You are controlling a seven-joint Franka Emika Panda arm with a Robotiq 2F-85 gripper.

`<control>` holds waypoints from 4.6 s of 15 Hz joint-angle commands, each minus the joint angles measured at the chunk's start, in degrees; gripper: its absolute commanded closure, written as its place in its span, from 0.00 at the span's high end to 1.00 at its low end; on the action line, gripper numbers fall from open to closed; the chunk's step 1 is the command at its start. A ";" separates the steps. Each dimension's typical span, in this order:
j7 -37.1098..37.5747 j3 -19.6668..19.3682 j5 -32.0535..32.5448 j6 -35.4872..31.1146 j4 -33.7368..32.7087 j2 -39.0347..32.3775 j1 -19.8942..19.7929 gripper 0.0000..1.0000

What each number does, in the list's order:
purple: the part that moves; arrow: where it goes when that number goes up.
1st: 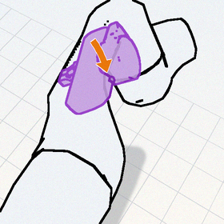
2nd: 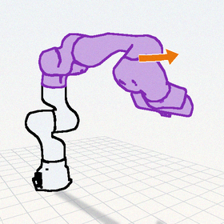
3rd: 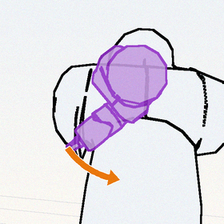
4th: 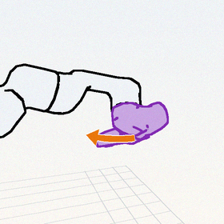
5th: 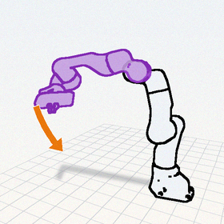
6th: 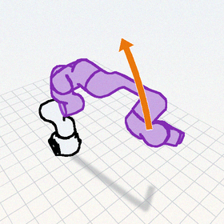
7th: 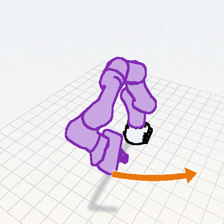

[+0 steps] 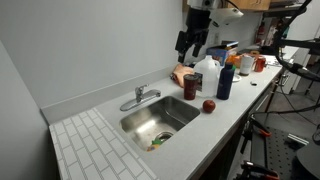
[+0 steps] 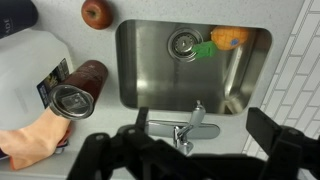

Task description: Move the tap to the right side of the sink

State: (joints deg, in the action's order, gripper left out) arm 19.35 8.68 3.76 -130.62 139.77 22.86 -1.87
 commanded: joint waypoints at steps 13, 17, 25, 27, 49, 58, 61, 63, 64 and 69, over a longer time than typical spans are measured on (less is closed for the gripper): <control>-3.87 -1.57 -0.92 7.48 -1.44 -0.35 1.51 1.00; -5.60 -1.96 -1.73 7.49 -1.39 -0.38 1.87 1.00; -3.86 -1.29 -0.56 7.21 -0.56 -0.05 1.20 1.00; -6.79 -2.79 -1.58 6.42 0.30 -0.42 1.33 1.00; -26.20 -1.30 -3.90 -8.12 -19.37 -33.52 5.72 1.00; -27.17 -1.63 -6.01 -7.67 -18.23 -33.16 6.04 1.00; -27.17 -1.63 -6.01 -7.67 -18.23 -33.16 6.04 1.00; -27.74 -1.54 -5.78 -8.39 -18.80 -33.97 6.11 1.00; -27.66 -1.54 -4.84 -8.82 -19.91 -34.96 6.40 1.00; -27.80 -1.53 -0.31 -7.97 -25.67 -38.91 7.48 1.00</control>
State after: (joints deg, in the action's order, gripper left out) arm -7.84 7.47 1.07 -138.70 118.92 -12.60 4.38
